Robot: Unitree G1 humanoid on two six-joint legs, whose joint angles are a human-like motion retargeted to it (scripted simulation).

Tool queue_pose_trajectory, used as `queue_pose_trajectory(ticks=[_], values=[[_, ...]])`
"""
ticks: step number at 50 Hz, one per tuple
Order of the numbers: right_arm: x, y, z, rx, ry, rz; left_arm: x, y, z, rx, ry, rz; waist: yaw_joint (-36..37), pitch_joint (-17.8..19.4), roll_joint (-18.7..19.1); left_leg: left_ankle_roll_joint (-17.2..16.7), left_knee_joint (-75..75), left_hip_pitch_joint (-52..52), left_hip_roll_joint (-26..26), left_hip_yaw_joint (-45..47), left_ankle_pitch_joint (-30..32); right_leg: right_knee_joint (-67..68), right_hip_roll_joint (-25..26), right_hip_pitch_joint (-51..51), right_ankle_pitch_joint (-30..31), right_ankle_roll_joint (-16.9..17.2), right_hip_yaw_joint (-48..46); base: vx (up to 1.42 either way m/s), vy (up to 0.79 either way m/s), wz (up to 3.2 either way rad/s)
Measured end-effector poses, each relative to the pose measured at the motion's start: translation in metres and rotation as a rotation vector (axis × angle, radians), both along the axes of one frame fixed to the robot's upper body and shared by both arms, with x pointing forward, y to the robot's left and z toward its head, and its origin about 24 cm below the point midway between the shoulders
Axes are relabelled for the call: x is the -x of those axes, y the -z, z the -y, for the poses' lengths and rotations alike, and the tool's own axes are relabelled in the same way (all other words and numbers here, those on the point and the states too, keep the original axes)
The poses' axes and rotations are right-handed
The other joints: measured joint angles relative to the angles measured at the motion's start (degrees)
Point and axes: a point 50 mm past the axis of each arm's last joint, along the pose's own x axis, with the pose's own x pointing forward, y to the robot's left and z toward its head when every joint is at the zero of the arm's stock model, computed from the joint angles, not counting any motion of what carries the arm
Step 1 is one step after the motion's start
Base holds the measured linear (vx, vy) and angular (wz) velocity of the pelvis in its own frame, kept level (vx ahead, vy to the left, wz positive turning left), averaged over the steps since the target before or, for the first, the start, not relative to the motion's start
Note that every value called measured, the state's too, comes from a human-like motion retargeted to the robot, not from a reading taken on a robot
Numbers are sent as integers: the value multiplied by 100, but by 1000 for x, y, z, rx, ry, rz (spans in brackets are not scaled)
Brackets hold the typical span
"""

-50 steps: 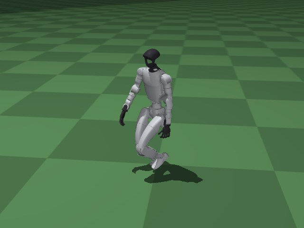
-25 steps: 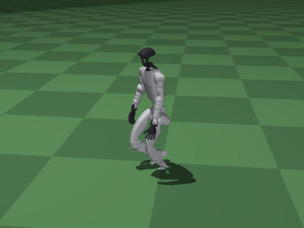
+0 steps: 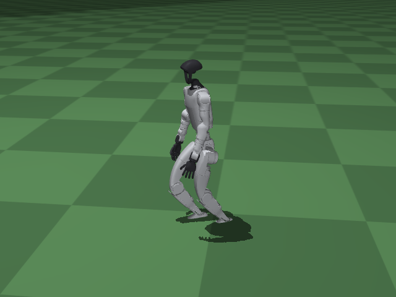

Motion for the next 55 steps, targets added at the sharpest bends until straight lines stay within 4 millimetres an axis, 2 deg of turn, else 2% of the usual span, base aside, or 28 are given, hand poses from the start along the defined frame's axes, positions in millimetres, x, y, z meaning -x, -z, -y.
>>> queue_pose_trajectory(ticks=[5,8,12,15,19,23,29,33,37,40,45,48,55], values=[[-18,-6,-13,-16,-44,72,18,6,-7,-21,-8,-35,247,28,238,-330,1872,-412,721,105,-125,-32,477,539,-172,-211,-282,0,-4,-40],[-41,-16,-19,-20,-67,145,16,4,-11,-25,-12,-18,563,36,707,-576,3668,-1089,1788,148,263,-448,1245,789,-155,-496,-558,-2,-1,-66],[-67,-31,-22,0,-87,236,12,2,-11,-26,-15,5,871,22,850,-434,5164,-1999,2503,167,530,-687,1647,892,-261,-698,-565,-3,1,-49],[-80,-39,-25,7,-93,284,8,0,-12,-28,-15,22,1022,5,787,-271,5463,-2579,2613,144,368,-840,1696,970,-335,-727,-496,-1,3,-39],[-84,-42,-28,2,-109,306,9,0,-13,-23,-13,21,1143,-46,657,-233,4821,-2965,2383,126,99,-989,1611,1102,-432,-658,-403,2,4,-44],[-80,-40,-35,-23,-139,297,16,3,-12,-16,-6,-8,1147,-135,494,-289,3545,-2901,1881,78,-74,-1032,1379,1233,-480,-530,-335,3,3,-47],[-42,-17,-36,-50,-145,163,25,8,-8,-9,14,-48,814,-235,111,-137,2157,-2289,926,117,-122,-188,693,1134,-509,-235,-196,2,3,-27],[-21,-6,-28,-49,-113,87,19,6,-6,-8,15,-29,427,-211,-165,43,1582,-1854,363,300,-115,1121,-46,612,-10,-13,-214,0,0,0],[-3,0,-17,-34,-66,35,7,0,-8,-19,9,16,77,-247,-225,110,939,-1424,85,371,-50,1664,-480,-53,169,-37,-204,0,5,-26],[10,3,-8,-22,-23,-1,-3,-5,-9,-22,0,56,-103,-296,-151,83,444,-1096,39,361,30,1292,-506,-455,80,-72,-193,2,4,-41],[28,8,2,-3,41,-54,-15,-12,-8,-17,7,114,-199,-456,26,27,-284,-665,116,295,140,-160,-51,-837,86,116,-6,2,3,-40],[30,8,5,3,57,-58,-18,-14,-8,-19,21,135,-157,-545,57,44,-579,-466,131,260,146,-746,149,-902,135,202,105,0,1,-36],[37,11,2,2,78,-65,-13,-11,-6,-24,36,134,-63,-521,-53,48,-498,27,44,100,21,-575,143,-556,216,144,42,1,-4,-41]])
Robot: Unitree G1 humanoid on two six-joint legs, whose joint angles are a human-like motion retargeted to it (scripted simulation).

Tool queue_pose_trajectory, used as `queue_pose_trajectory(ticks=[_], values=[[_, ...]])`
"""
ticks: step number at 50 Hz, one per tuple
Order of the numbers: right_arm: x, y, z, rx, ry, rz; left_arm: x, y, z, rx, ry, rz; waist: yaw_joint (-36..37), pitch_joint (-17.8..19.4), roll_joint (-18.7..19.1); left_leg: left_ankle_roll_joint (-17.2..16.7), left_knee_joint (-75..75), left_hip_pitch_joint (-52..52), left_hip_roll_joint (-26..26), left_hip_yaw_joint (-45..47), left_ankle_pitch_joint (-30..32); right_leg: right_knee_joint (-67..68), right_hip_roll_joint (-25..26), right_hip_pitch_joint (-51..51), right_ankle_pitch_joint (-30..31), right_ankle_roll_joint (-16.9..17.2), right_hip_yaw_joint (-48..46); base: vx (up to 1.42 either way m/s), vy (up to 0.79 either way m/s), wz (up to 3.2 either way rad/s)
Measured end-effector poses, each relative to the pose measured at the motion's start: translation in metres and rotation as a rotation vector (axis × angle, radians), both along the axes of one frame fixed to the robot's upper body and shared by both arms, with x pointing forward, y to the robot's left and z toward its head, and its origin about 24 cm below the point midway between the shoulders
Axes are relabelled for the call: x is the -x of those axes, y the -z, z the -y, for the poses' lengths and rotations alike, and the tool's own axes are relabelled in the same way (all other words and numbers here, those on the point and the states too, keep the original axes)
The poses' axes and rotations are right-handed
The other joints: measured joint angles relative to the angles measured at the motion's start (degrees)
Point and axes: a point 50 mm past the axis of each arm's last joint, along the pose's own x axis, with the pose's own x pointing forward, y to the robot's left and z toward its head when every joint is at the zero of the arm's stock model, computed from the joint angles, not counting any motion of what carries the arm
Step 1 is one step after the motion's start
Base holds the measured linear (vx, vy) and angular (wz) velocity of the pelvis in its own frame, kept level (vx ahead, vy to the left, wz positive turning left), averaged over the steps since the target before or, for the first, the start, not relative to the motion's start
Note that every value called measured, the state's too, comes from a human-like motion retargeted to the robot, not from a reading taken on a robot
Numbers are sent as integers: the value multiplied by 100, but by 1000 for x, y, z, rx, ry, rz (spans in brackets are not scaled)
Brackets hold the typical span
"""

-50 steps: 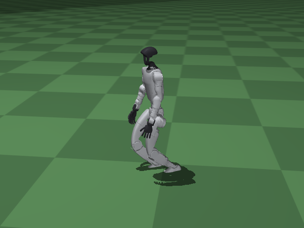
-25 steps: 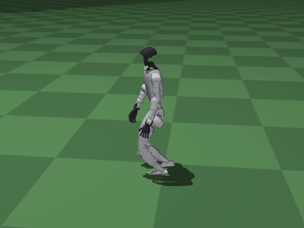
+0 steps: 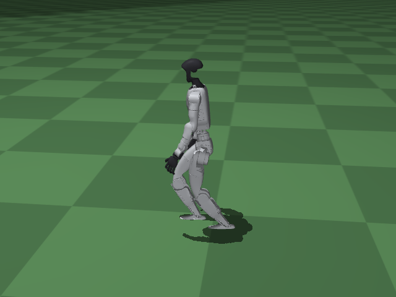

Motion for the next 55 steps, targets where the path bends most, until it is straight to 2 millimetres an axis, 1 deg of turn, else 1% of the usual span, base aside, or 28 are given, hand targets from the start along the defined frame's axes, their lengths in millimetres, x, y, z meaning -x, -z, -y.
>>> queue_pose_trajectory(ticks=[3,5,7,8,10,11,13,14,17,20,22,26,28,30,33,37,39,42,43,45,47,51,53,55], values=[[-7,-1,-4,0,-2,32,11,6,0,-4,3,-29,69,49,32,-99,532,66,164,-28,-99,139,95,340,14,-78,-116,1,-6,-51],[-15,-3,-8,1,-11,63,21,10,-1,-12,3,-55,140,70,133,-213,1134,-3,428,-14,-177,153,268,590,16,-153,-247,0,-6,-60],[-24,-6,-11,5,-27,101,31,14,-3,-24,3,-80,254,83,317,-359,1999,-185,860,18,-208,122,567,816,1,-264,-414,-1,-5,-67],[-28,-8,-13,6,-37,118,37,16,-4,-30,4,-94,307,96,348,-421,2457,-270,1016,62,-147,212,656,878,-68,-311,-447,-2,-4,-71],[-43,-13,-16,12,-57,171,41,16,-8,-44,10,-100,482,96,654,-593,3550,-639,1693,63,107,-63,1135,1097,-59,-485,-648,-1,-4,-82],[-50,-16,-17,19,-68,196,42,17,-7,-46,15,-104,568,103,739,-620,4034,-848,1943,79,281,-122,1290,1153,-89,-556,-683,-2,-3,-83],[-63,-23,-18,32,-87,244,45,18,-7,-48,23,-108,724,112,849,-598,4825,-1284,2340,96,500,-231,1518,1249,-149,-666,-708,-2,-1,-69],[-69,-26,-18,38,-94,265,45,18,-7,-48,24,-108,792,113,862,-547,5077,-1505,2466,103,508,-278,1577,1293,-179,-695,-693,0,0,-58],[-84,-33,-20,52,-112,315,45,17,-7,-45,23,-104,955,102,808,-344,5342,-2141,2639,139,310,-417,1623,1439,-271,-719,-602,3,2,-45],[-90,-37,-22,53,-118,342,46,17,-7,-36,14,-103,1061,90,692,-241,4927,-2650,2510,170,76,-515,1536,1617,-401,-695,-486,5,3,-38],[-91,-38,-23,52,-117,354,48,18,-8,-30,8,-107,1082,61,591,-230,4348,-2896,2296,193,-9,-586,1409,1737,-493,-657,-410,5,3,-28],[-93,-39,-25,47,-123,370,54,20,-8,-21,1,-127,999,-90,356,-277,2863,-3268,1657,164,67,-700,1030,1886,-654,-579,-312,1,1,-5],[-90,-37,-28,41,-131,360,58,21,-7,-18,0,-139,913,-215,245,-299,2169,-3392,1326,118,196,-715,835,1884,-701,-551,-281,0,0,-10],[-82,-33,-29,37,-136,335,62,23,-6,-14,-1,-152,833,-328,158,-295,1729,-3436,1079,91,324,-650,689,1874,-754,-534,-234,0,1,-29],[-67,-25,-28,36,-131,286,69,25,-5,-7,-5,-169,740,-427,49,-225,1593,-3350,836,120,485,-404,528,1937,-834,-475,-125,1,2,-40],[-45,-15,-24,34,-112,211,70,26,-5,-8,-11,-170,576,-422,-163,-56,1668,-3006,412,214,564,183,219,2135,-811,-259,51,4,3,-36],[-35,-11,-22,31,-96,179,69,25,-5,-10,-12,-164,463,-389,-302,41,1620,-2779,148,265,564,614,4,2184,-585,-74,125,4,4,-32],[-23,-7,-18,24,-74,143,64,24,-4,-13,-8,-147,305,-359,-444,168,1479,-2473,-151,326,532,1440,-305,1995,138,209,169,0,4,-46],[-20,-7,-17,23,-67,137,62,23,-4,-15,-3,-138,253,-355,-469,204,1430,-2382,-213,351,507,1744,-419,1858,387,260,160,-1,5,-57],[-17,-6,-15,24,-58,130,56,21,-4,-21,7,-117,150,-360,-474,260,1331,-2203,-276,393,436,2271,-636,1528,703,248,114,0,5,-65],[-16,-6,-12,31,-52,130,48,18,-4,-32,16,-93,55,-370,-420,275,1229,-2014,-263,419,349,2593,-802,1162,701,109,45,0,6,-74],[-14,-7,-7,46,-38,136,32,12,-4,-51,23,-43,-104,-384,-227,231,1012,-1625,-141,429,174,2561,-918,477,277,-187,-142,1,4,-76],[-13,-7,-4,54,-30,138,25,9,-3,-57,23,-18,-162,-394,-116,193,895,-1450,-60,425,97,2210,-855,188,47,-256,-238,1,2,-67],[-12,-7,-2,61,-21,135,18,6,-1,-59,24,6,-218,-427,-29,165,746,-1310,-7,413,68,1714,-748,-76,-107,-255,-294,0,1,-53]])
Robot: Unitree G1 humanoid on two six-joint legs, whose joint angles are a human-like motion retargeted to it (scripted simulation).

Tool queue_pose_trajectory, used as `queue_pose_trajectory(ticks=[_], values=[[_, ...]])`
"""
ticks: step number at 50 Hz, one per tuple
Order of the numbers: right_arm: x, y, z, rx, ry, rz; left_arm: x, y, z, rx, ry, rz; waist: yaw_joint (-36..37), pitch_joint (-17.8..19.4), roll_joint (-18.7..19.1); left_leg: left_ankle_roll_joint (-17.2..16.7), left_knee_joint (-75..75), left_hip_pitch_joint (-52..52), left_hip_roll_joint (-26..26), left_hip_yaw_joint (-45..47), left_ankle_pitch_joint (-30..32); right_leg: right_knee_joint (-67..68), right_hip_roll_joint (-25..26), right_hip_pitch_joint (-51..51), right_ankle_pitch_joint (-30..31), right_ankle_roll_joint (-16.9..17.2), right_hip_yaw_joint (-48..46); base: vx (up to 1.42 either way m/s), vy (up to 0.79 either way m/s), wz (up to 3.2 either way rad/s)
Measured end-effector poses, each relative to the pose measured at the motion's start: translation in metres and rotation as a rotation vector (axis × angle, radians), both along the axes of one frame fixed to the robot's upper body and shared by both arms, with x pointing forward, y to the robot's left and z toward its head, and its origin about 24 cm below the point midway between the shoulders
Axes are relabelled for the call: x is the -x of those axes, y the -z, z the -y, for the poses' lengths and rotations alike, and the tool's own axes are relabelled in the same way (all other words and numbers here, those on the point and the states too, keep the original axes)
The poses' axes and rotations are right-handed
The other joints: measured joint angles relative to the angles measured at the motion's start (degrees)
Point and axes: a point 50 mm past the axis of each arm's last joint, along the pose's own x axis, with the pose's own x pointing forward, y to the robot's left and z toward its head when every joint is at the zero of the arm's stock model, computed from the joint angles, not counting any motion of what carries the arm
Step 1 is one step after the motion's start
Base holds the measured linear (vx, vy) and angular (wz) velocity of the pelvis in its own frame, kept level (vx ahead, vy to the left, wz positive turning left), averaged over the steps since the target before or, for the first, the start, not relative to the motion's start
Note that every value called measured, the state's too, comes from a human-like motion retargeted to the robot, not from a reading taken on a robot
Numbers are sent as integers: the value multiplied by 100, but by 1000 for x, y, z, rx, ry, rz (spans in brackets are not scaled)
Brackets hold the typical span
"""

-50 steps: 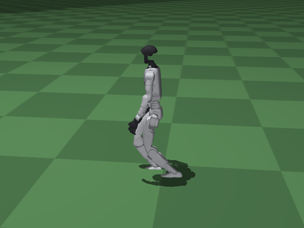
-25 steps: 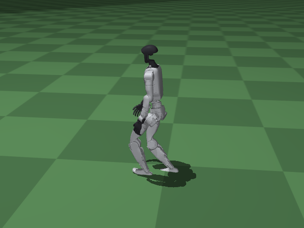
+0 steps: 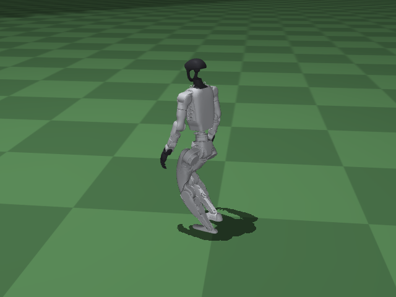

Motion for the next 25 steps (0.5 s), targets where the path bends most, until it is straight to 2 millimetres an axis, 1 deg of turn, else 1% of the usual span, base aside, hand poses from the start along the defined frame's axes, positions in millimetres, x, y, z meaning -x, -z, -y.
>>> queue_pose_trajectory(ticks=[3,7,10,15,20,23,25], values=[[4,1,3,9,14,-10,-8,-4,3,2,9,29,-25,-104,119,-18,-266,166,81,-38,-2,-926,315,-312,-63,108,40,1,0,-47],[8,2,6,14,30,-26,-15,-7,6,11,34,55,56,-318,258,-32,-537,253,234,-85,-9,-2120,821,-592,-7,273,214,1,1,-45],[11,2,7,14,36,-35,-16,-8,8,15,54,65,112,-441,291,-21,-607,290,283,-125,-51,-2563,1008,-686,46,324,297,1,0,-37],[17,4,8,13,43,-50,-15,-7,13,26,81,63,147,-473,258,-23,-483,525,246,-254,-152,-2457,1059,-597,167,325,285,3,-1,-34],[26,6,7,19,55,-62,-4,-2,16,34,97,33,208,-403,321,-133,207,726,419,-377,-291,-2063,1197,-233,302,238,155,3,-3,-45],[25,5,7,30,54,-46,8,3,15,31,95,0,328,-371,520,-289,1047,699,837,-415,-350,-1978,1503,75,391,118,-34,3,-4,-65],[21,4,6,39,48,-28,16,6,12,26,89,-20,462,-347,755,-427,1789,626,1300,-436,-323,-2035,1846,312,443,3,-209,3,-4,-79]])
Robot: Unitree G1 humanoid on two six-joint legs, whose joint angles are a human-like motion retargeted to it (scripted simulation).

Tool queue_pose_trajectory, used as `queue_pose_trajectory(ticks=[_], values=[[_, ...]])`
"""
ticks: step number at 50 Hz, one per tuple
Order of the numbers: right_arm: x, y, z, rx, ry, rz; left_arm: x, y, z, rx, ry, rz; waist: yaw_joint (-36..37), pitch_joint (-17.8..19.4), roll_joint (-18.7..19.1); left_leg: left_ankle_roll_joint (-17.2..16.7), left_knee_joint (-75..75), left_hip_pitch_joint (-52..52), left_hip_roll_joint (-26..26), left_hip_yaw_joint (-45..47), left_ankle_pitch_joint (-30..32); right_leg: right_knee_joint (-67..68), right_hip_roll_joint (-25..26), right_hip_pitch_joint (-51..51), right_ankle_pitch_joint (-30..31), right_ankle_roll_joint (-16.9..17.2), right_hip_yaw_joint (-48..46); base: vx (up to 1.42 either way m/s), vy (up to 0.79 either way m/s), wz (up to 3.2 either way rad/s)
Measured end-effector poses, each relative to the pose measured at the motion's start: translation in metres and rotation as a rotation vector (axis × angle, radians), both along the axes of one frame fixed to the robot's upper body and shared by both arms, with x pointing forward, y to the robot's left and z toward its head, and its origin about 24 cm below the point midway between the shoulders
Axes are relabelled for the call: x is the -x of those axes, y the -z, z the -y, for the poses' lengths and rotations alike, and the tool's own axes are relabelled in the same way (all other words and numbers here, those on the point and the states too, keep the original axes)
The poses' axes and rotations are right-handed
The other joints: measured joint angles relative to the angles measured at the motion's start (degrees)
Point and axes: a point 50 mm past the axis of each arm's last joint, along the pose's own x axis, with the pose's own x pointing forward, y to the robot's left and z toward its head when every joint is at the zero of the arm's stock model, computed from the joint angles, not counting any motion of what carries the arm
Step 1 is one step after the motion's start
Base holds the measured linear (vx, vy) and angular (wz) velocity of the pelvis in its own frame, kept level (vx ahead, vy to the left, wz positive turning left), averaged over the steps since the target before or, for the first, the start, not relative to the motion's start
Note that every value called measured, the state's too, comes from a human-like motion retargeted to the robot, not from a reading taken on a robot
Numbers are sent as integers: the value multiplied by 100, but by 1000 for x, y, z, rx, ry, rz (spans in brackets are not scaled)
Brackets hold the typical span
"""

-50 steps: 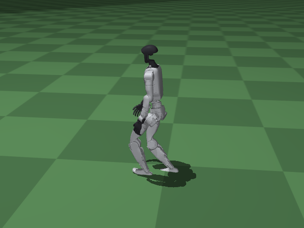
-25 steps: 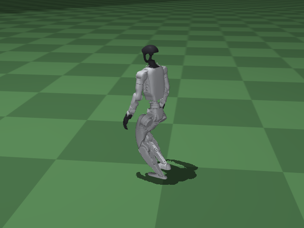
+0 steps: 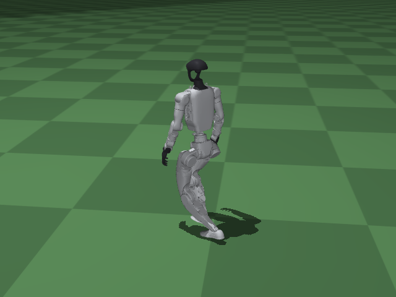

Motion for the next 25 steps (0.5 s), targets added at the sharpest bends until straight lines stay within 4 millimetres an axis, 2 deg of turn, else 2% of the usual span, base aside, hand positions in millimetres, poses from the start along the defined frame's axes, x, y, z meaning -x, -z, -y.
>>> queue_pose_trajectory(ticks=[5,7,10,14,17,25], values=[[-17,-6,0,28,-40,63,13,4,-6,-21,-6,-26,326,53,361,-178,2020,-614,1069,-20,782,-173,640,430,-85,-303,-238,1,-4,-75],[-26,-9,0,43,-59,90,15,4,-7,-27,-8,-26,444,79,375,-67,2571,-989,1323,-21,873,-213,744,556,-178,-381,-225,0,-2,-60],[-41,-14,0,62,-80,127,15,3,-9,-33,-18,-18,594,107,291,180,2938,-1602,1466,-18,681,-303,779,753,-319,-419,-132,1,0,-50],[-57,-20,-2,68,-100,173,19,3,-13,-30,-49,-18,704,105,80,394,2469,-2323,1246,60,252,-382,629,1003,-542,-367,25,2,2,-46],[-67,-24,-4,60,-107,208,24,5,-15,-24,-75,-30,705,51,-97,412,1631,-2735,909,143,113,-450,420,1161,-717,-313,132,3,2,-37],[-83,-33,-11,43,-138,282,43,11,-18,-19,-129,-85,399,-371,-494,195,-981,-3325,-263,147,475,-527,-274,1244,-1041,-204,322,1,0,-16]])
